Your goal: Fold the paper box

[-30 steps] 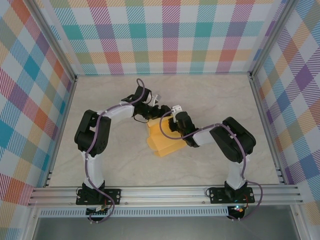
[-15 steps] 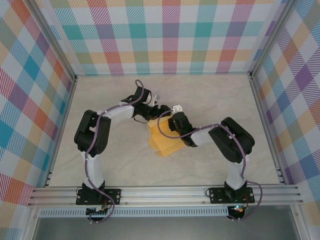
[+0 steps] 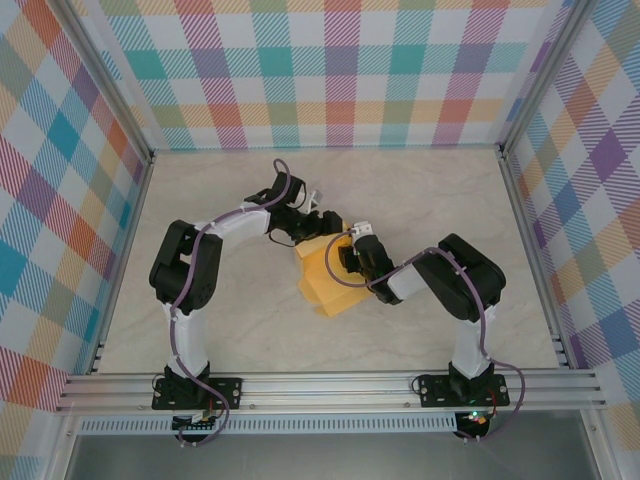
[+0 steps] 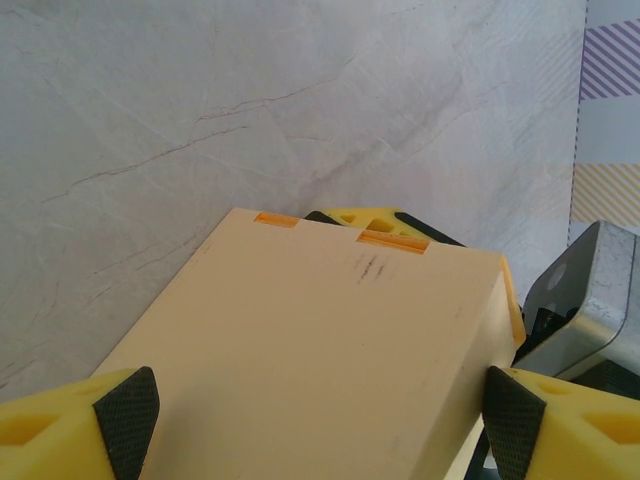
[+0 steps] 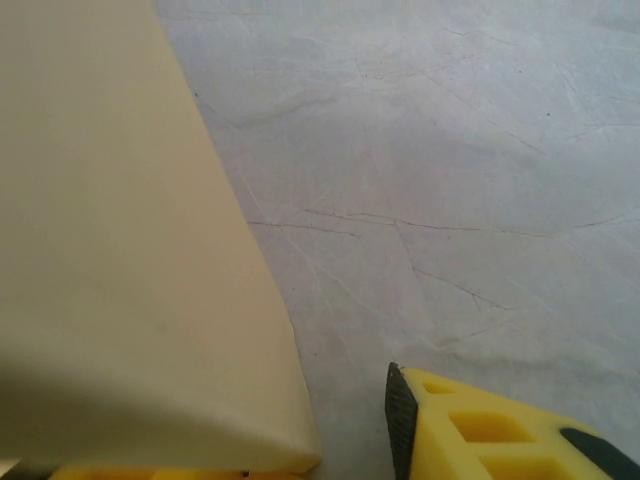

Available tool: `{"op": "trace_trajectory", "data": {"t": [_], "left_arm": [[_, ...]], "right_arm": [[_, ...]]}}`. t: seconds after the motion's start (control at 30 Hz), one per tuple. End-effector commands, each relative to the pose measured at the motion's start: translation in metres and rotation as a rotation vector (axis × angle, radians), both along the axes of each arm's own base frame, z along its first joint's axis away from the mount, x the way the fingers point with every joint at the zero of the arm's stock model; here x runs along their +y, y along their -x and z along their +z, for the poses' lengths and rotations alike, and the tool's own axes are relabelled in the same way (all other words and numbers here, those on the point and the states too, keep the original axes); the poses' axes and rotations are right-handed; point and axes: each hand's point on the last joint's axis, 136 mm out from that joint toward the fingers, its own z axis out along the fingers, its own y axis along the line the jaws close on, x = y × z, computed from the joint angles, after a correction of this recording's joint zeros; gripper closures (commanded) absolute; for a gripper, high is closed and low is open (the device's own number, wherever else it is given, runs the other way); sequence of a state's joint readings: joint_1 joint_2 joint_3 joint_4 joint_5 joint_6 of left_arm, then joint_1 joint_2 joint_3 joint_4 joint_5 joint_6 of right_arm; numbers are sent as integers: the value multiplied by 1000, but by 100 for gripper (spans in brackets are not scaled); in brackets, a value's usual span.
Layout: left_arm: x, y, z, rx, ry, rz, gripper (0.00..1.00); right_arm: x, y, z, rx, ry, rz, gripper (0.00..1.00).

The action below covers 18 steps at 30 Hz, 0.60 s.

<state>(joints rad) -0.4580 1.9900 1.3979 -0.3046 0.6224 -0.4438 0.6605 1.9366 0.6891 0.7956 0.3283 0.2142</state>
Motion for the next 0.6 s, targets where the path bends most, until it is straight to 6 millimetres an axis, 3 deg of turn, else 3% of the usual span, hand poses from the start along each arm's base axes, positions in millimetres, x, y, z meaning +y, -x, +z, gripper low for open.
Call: {"op": "trace_trajectory", "data": {"t": [0.0,0.17,0.43,0.57], "left_arm": [[11,17,-21,81,-70,1,15],[8,17,-23,91,-57,-5,15],[3,23,-27,119,-45,-14,15],[1,29,-31,140,-34,-5,15]], "right_arm": [[-6,0,-3,-6,1,-15,56],[-5,-6,0,-10,55,-8,56],[-10,-10,-4,17,90,-58,77],[-12,-10,-7,10,104,-88,79]]}}
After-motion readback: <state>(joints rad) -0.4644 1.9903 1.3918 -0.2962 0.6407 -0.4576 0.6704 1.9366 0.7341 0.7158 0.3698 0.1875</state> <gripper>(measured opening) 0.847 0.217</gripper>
